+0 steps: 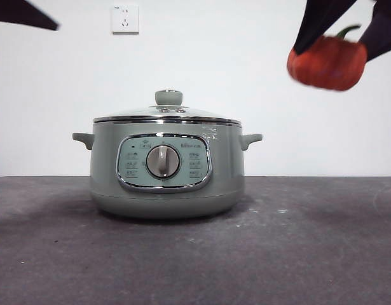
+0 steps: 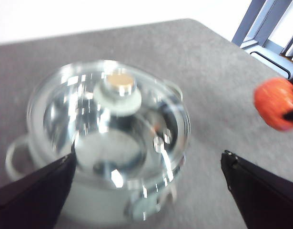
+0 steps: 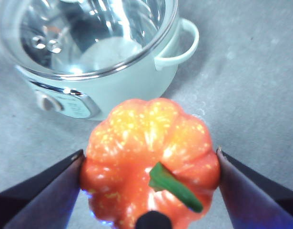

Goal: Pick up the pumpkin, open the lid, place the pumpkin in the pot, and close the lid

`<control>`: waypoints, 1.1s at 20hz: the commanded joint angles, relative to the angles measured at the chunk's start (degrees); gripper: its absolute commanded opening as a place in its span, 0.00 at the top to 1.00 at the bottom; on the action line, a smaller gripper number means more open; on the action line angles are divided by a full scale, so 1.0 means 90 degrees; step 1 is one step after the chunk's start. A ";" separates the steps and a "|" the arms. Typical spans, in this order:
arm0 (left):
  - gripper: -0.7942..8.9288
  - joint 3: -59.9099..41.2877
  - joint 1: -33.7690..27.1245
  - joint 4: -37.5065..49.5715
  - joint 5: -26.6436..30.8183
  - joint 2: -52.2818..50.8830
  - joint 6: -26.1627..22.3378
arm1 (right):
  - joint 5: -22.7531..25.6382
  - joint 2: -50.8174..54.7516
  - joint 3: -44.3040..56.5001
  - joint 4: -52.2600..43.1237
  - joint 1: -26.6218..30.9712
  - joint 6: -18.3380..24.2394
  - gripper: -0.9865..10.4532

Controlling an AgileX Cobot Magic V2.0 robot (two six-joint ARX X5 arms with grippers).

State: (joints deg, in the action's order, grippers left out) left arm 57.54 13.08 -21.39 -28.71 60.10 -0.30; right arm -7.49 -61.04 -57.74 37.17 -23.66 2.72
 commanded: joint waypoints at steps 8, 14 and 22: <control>0.24 0.2176 0.0770 0.0760 0.0748 0.2914 -0.0478 | -0.0012 0.0801 0.0002 0.0270 -0.0012 -0.0323 0.92; 0.24 0.2659 0.0969 0.1139 0.1030 0.3990 -0.0641 | -0.0010 0.0920 0.0002 0.0270 -0.0012 -0.0372 0.92; 0.24 0.2659 0.1076 0.1107 0.1192 0.4622 -0.0661 | -0.0007 0.0920 0.0002 0.0267 -0.0012 -0.0374 0.92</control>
State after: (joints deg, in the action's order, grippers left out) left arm 81.47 22.37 -11.49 -18.04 101.23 -5.50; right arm -7.49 -52.84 -57.74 39.86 -23.66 -0.23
